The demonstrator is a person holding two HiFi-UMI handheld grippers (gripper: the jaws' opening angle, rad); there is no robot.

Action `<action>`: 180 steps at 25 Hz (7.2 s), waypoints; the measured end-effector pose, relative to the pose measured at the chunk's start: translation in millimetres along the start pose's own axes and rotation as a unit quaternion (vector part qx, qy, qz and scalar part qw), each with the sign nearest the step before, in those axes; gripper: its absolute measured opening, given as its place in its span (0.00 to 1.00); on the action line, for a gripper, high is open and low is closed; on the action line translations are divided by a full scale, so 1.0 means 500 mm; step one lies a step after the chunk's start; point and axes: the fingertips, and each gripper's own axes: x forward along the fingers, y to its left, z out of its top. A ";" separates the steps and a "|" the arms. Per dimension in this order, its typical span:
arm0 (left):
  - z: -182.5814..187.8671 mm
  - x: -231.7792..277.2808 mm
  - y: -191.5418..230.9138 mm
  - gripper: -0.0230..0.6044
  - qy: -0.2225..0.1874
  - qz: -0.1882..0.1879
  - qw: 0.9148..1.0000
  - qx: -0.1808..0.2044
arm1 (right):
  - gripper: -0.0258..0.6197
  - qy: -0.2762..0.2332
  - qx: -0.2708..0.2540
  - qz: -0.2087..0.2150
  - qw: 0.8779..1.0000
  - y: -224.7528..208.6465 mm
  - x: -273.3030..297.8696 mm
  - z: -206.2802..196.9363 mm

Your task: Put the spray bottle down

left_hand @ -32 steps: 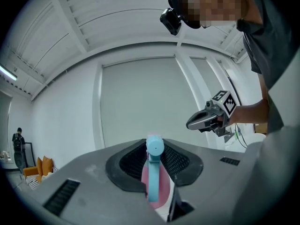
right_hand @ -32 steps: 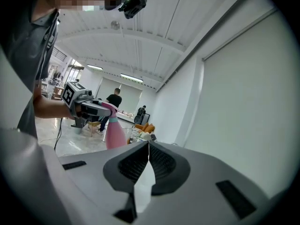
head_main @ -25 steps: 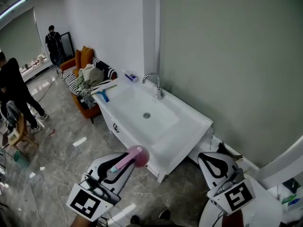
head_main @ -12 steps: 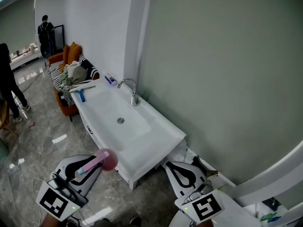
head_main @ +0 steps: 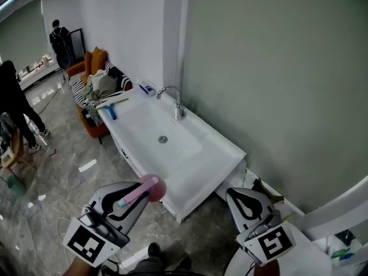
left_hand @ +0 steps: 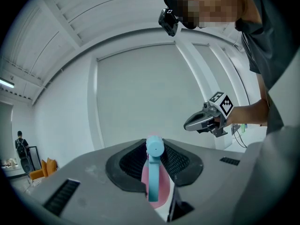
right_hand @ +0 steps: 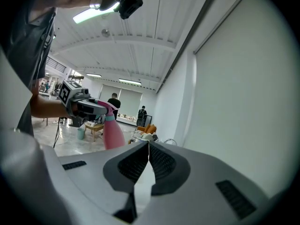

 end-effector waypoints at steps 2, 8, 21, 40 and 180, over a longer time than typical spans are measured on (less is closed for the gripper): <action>-0.004 0.009 0.018 0.17 -0.001 -0.008 1.000 -0.002 | 0.05 -0.001 0.005 -0.009 1.000 -0.003 0.011 0.014; 0.000 0.046 0.087 0.17 -0.021 -0.035 0.999 0.003 | 0.05 0.008 0.001 -0.043 0.999 -0.028 0.061 0.026; -0.020 0.085 0.208 0.17 -0.049 -0.079 0.996 -0.003 | 0.05 0.030 -0.006 -0.085 0.996 -0.028 0.161 0.049; -0.025 0.269 0.216 0.17 -0.033 -0.050 0.998 -0.012 | 0.05 0.048 -0.016 -0.033 0.998 -0.202 0.206 -0.011; -0.512 1.004 0.369 0.39 0.039 -0.060 0.993 -0.095 | 0.05 0.149 0.123 -0.034 0.981 -0.581 0.499 -0.445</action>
